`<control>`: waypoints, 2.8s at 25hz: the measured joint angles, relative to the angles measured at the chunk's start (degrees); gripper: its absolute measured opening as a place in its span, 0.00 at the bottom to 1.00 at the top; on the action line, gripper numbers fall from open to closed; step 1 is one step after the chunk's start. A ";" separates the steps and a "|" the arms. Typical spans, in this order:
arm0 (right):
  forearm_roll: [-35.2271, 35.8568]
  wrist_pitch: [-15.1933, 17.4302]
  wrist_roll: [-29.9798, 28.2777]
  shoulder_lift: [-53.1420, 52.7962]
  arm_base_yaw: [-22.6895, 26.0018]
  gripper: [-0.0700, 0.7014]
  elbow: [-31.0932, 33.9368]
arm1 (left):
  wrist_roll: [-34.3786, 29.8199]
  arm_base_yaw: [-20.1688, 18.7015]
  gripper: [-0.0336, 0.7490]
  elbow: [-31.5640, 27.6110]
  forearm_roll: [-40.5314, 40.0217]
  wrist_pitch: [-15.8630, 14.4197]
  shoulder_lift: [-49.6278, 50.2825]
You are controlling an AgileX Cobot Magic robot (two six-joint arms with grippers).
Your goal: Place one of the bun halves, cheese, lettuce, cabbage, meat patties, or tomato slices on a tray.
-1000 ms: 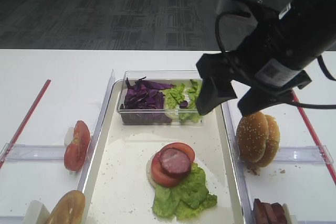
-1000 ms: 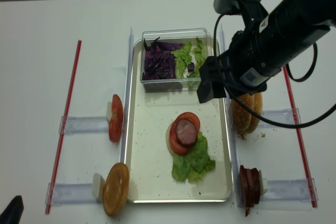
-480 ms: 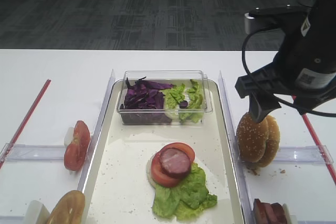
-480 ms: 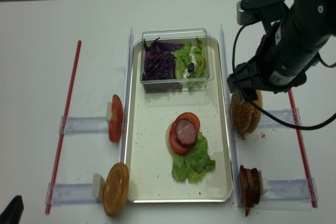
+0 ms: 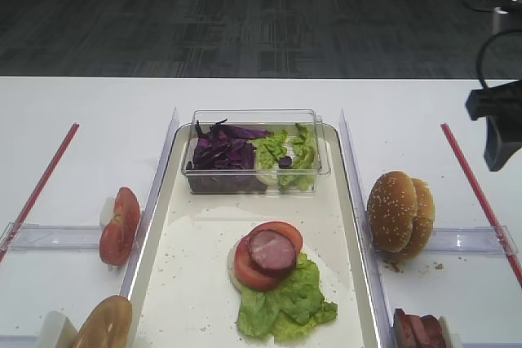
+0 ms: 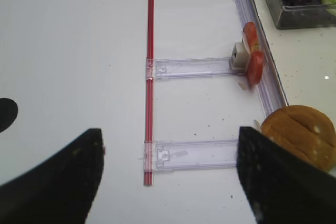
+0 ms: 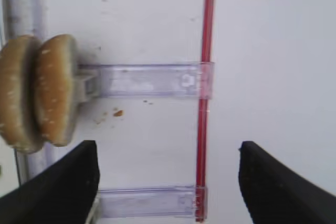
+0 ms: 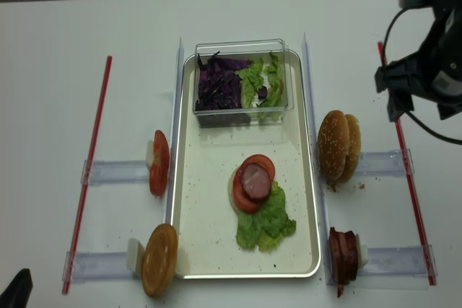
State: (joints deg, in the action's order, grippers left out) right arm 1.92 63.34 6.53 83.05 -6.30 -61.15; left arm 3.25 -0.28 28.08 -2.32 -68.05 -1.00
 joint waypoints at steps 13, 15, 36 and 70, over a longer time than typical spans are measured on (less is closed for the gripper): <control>2.44 3.60 -4.12 -2.84 7.58 0.83 3.05 | 0.00 0.00 0.67 0.00 0.00 0.00 0.00; 3.06 2.35 -4.51 -5.71 7.58 0.83 6.64 | 0.00 0.00 0.67 0.00 0.00 0.00 0.00; 2.43 -2.25 -5.48 -45.46 7.58 0.81 32.80 | 0.00 0.00 0.67 0.00 0.00 0.00 0.00; 2.19 1.39 -8.82 -83.91 7.58 0.98 33.70 | 0.00 0.00 0.67 0.00 0.00 0.00 0.00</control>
State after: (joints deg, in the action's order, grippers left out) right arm 4.11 64.73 -2.29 -0.86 1.28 -27.45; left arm 3.25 -0.28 28.08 -2.32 -68.05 -1.00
